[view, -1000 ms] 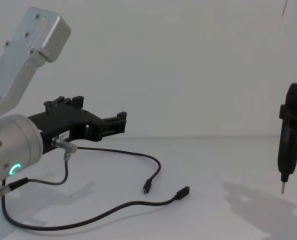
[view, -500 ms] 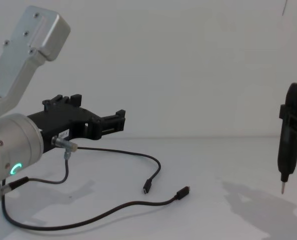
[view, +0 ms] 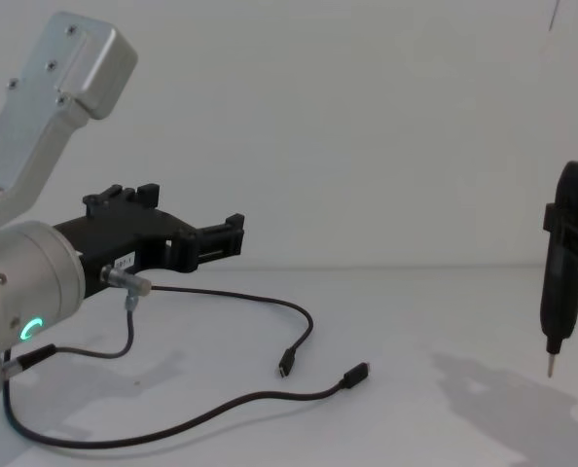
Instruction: Pick up the data cable with the one hand.
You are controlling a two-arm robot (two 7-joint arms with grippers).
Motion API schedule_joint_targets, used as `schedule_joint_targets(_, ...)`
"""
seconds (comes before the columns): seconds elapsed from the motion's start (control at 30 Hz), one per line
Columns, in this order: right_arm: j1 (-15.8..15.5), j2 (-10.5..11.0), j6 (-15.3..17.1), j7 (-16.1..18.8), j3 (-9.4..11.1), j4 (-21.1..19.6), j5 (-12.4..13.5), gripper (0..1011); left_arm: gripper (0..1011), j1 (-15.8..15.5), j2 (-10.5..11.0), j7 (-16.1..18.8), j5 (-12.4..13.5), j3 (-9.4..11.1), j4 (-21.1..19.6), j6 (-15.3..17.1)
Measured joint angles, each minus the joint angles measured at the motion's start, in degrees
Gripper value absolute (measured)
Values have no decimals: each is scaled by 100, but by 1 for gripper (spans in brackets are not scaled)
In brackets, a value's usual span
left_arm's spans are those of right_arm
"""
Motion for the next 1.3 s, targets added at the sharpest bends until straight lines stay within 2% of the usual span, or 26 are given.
schedule_joint_targets(1.1, 0, 0, 0, 0, 0, 0, 0, 279, 1001, 0, 0, -2, -1, -1, 0, 4)
schedule_joint_targets(1.3, 0, 0, 0, 0, 0, 0, 0, 279, 1001, 7, 56, -26, -2, -61, -39, -1)
